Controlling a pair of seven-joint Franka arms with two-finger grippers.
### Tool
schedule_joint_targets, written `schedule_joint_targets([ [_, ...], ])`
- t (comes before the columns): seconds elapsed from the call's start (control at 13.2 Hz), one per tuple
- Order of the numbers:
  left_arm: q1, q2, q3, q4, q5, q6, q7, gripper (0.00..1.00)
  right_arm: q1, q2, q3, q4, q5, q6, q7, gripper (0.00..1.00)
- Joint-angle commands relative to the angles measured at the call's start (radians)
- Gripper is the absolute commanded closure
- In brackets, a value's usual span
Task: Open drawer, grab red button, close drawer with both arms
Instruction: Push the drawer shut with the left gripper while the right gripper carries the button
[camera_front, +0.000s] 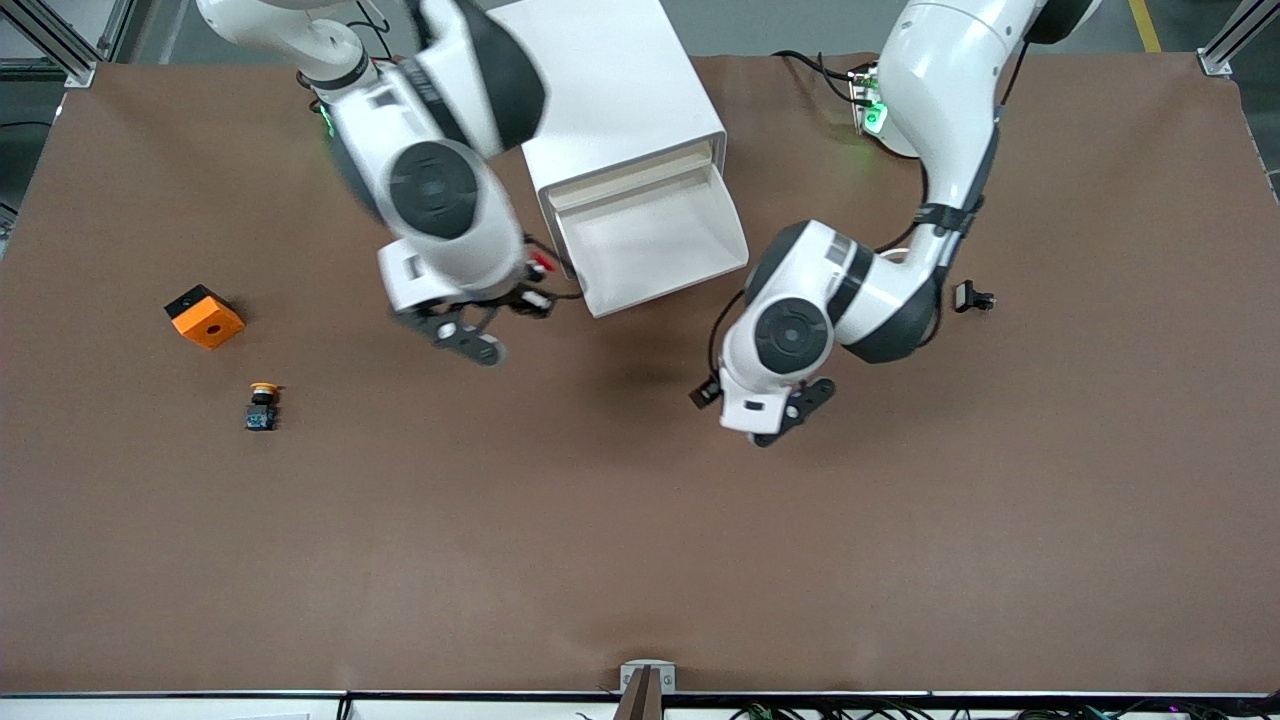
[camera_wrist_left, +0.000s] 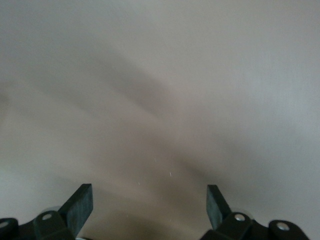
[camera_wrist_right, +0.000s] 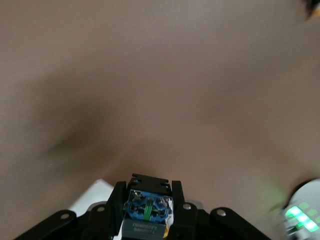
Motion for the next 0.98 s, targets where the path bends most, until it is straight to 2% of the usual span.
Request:
schedule_joint_targets([
  [0.0,0.006,-0.066,-0.062,-0.127,0.020,0.049,0.125,0.00,-0.158,-0.039,0.017,-0.028,0.002,-0.031,-0.330,0.87],
  [0.15,0.017,-0.075,-0.123,-0.163,0.020,0.050,0.162,0.00,-0.264,-0.039,0.017,-0.039,-0.001,-0.022,-0.600,0.87],
  [0.45,0.019,-0.075,-0.217,-0.213,0.008,0.050,0.168,0.00,-0.367,-0.042,0.017,-0.154,-0.102,0.129,-0.802,0.87],
  [0.68,0.019,-0.075,-0.286,-0.256,-0.027,0.049,0.163,0.00,-0.455,-0.038,0.017,-0.292,-0.106,0.344,-0.975,0.87],
  [0.83,0.019,-0.075,-0.315,-0.263,-0.073,0.047,0.157,0.00,-0.470,-0.036,0.017,-0.384,-0.113,0.485,-0.988,0.87],
  [0.91,0.019,-0.077,-0.327,-0.263,-0.085,0.043,0.153,0.00,-0.478,-0.032,0.017,-0.396,-0.124,0.530,-0.989,0.87],
])
